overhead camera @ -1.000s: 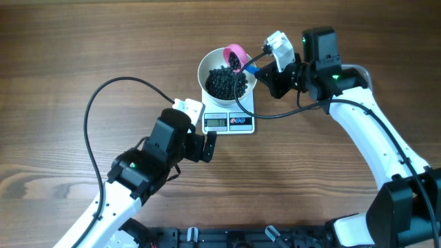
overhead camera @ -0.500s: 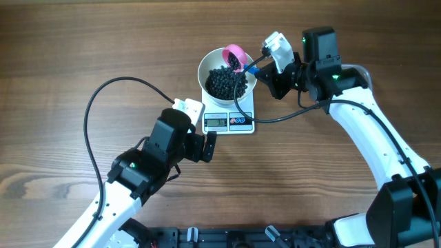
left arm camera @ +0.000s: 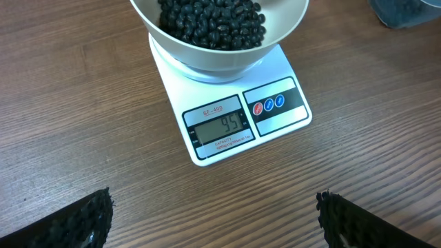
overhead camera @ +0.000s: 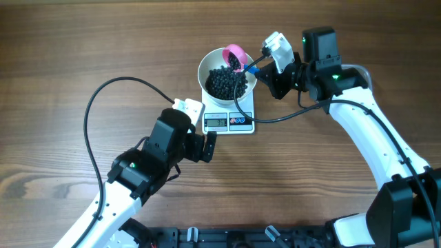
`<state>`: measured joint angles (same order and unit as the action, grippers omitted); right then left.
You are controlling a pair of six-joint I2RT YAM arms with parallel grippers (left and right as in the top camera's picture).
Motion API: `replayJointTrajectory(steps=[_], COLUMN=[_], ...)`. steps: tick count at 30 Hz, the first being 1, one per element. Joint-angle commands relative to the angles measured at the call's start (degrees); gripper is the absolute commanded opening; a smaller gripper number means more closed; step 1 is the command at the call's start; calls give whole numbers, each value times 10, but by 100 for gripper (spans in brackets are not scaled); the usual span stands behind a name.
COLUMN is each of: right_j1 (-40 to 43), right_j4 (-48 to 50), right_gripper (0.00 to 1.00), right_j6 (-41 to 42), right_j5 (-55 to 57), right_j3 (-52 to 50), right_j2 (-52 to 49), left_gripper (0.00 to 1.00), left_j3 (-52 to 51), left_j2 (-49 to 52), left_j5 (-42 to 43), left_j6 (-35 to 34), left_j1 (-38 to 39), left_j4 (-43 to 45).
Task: Scoop item into bowl and weigh 150g on scale
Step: 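Tilt the scoop over the bowl with the right gripper to pour beans, then shake the tilted scoop over the bowl to empty remaining beans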
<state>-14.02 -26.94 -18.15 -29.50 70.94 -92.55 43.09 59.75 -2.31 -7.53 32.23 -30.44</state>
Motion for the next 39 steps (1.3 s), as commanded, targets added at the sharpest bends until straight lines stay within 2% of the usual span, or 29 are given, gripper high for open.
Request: replayJointTrajectory(steps=[1, 6, 12, 15, 24, 34, 39], right_j1=[-3, -3, -4, -10, -10, -13, -15], right_j4=[1, -1, -4, -12, 0, 7, 11], right_gripper=[4, 4, 4, 4, 4, 4, 4], right_j6=[-12, -62, -68, -105, -107, -128, -129], right_j5=[2, 9, 25, 26, 53, 18, 47], right_j3=[0, 0, 0, 0, 0, 0, 0], right_j2=[13, 13, 13, 13, 13, 13, 13], left_gripper=[100, 100, 100, 100, 100, 100, 100], left_j3=[-1, -1, -1, -1, -1, -1, -1], left_j2=[1, 1, 1, 1, 1, 1, 1], left_j5=[-8, -8, -8, -8, -8, -8, -8], left_j6=[11, 11, 11, 11, 11, 11, 11], left_j1=[-3, -3, -3, -3, -3, -3, -3], left_j4=[0, 0, 0, 0, 0, 0, 0])
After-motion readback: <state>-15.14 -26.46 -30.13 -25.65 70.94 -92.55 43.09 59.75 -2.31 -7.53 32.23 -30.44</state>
